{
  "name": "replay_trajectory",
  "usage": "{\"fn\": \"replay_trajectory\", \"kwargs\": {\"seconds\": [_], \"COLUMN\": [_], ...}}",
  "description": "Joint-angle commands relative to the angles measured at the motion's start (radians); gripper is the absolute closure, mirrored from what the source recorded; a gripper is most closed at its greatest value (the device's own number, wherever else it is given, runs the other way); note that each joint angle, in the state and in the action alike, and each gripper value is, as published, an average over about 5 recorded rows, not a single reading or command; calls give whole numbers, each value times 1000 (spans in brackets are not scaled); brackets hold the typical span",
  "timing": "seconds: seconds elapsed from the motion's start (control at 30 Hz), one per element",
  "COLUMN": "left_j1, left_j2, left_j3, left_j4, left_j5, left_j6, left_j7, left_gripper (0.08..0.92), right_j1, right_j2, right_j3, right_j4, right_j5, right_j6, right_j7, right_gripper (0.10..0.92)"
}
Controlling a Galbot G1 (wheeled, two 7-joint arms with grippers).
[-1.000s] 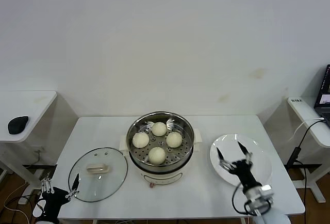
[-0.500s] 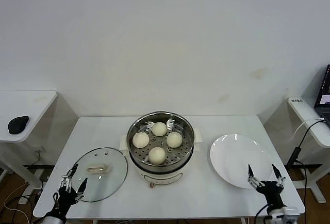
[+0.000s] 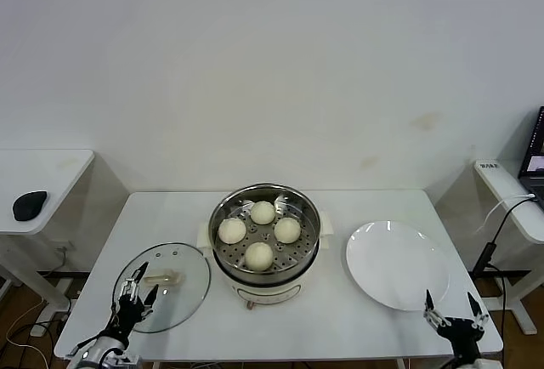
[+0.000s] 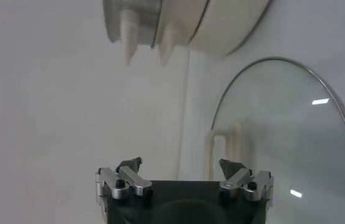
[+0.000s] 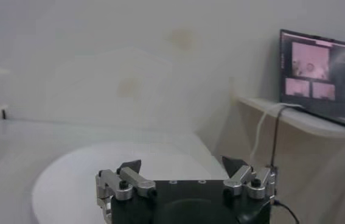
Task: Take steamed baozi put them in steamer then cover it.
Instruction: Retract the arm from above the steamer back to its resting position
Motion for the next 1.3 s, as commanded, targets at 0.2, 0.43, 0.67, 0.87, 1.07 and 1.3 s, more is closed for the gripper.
{"fn": "replay_trajectory", "kwargs": {"seconds": [0.2,0.43,0.67,0.87,1.07,1.3], "left_j1": [-173,-203,-211,-209,-207,-185], "left_j2": [19,16,7,5,-3,-12], "left_j3": [54,64,67,66,66,49], "left_j4": [135,157,183,193,220,198], "left_j5": [27,26,30,27,16,-1], "left_j6": [5,12,15,14,-1,-28], "left_j7": [1,10,11,7,-13,-71], "left_gripper": [177,177,221,389,571,770], "right_j1": [-27,-30,-30,-29,-23,-19], "right_j2": [32,37,40,41,40,39], "right_j3": [11,8,-4,-11,-20,-35], "right_j4": [-2,-7,-9,-13,-22,-29], "right_j5": [-30,-43,-55,-60,-61,-61], "right_j6": [6,8,7,8,14,19], "right_j7": [7,6,4,3,-1,-8], "right_gripper": [203,203,203,203,203,203]}}
